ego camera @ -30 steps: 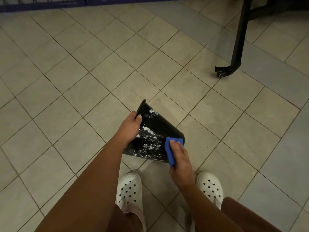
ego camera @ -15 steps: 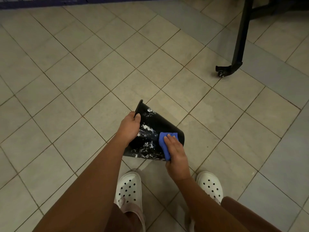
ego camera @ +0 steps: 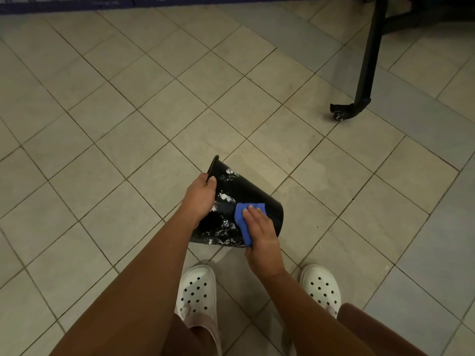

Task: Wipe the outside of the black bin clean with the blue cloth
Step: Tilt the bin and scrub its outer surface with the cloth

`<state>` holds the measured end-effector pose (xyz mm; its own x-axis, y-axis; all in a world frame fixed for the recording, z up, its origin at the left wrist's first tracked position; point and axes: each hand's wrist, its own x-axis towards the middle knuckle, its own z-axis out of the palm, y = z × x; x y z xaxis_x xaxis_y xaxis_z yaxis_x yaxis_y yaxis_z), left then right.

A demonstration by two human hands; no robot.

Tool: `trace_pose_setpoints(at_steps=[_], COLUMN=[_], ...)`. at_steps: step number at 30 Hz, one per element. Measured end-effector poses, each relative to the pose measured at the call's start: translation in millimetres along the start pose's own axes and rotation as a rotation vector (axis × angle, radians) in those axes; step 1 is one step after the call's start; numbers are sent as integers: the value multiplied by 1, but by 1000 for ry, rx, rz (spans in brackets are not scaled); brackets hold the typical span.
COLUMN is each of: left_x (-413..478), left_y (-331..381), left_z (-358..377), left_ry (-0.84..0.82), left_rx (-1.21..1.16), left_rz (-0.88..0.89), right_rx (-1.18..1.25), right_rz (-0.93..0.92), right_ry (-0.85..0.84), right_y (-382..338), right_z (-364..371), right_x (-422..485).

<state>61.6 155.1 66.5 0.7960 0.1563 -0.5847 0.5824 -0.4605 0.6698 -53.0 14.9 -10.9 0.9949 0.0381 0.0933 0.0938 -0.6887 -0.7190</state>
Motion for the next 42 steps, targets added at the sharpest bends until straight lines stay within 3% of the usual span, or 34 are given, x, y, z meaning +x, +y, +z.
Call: trace_pose_setpoints(at_steps=[4, 12, 18, 27, 30, 35, 42], left_x=[-3, 0, -2, 2, 3, 1, 4], left_y=[5, 5, 7, 5, 6, 5, 8], left_z=[4, 5, 3, 3, 3, 2, 4], left_ry=[-28, -4, -49, -32, -38, -90, -79], left_rx=[4, -120, -146, -172, -188, -178, -191], left_rz=[11, -46, -75, -98, -105, -127, -135], right_rx=[1, 81, 49, 99, 83, 19, 97], right_rz=[-143, 106, -135, 68, -72, -237, 81], right_ry=[-81, 24, -95, -25, -3, -111, -46], right_y=[-16, -15, -28, -20, -11, -19, -31], right_z=[3, -2, 2, -6, -3, -2, -2], right_x=[21, 28, 22, 36, 23, 35, 35])
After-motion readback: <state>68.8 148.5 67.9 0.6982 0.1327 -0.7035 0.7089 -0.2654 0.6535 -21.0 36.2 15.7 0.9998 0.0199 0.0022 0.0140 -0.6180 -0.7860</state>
